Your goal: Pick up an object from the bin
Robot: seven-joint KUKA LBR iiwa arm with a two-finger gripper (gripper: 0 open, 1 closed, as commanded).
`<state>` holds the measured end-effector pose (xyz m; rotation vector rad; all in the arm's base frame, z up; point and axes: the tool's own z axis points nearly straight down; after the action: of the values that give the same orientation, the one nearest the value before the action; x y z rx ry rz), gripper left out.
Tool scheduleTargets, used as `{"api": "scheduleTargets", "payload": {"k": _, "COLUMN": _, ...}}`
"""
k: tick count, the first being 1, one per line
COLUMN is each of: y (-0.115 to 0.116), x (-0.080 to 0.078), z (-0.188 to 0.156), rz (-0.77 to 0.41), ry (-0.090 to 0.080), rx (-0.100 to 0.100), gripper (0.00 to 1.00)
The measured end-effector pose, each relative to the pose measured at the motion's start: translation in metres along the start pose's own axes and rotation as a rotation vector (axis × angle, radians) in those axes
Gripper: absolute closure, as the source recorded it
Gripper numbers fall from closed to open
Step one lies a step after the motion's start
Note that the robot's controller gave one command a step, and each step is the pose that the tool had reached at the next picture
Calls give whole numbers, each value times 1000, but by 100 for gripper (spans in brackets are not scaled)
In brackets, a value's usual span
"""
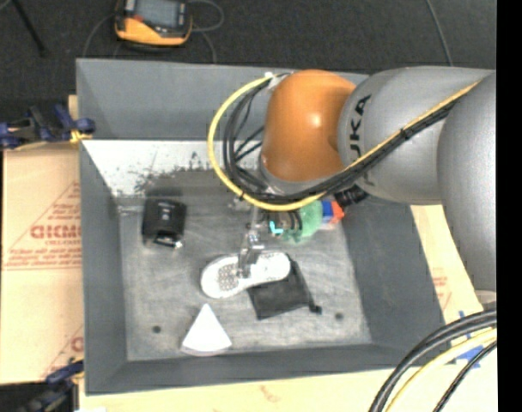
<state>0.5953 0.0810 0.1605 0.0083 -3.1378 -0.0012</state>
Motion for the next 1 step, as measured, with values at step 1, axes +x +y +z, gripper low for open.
{"api": "scheduleTargets", "payload": {"k": 1, "y": 0, "x": -2, "z": -4, "rz": 2, "ry": -8, "rx": -1, "gripper": 0}}
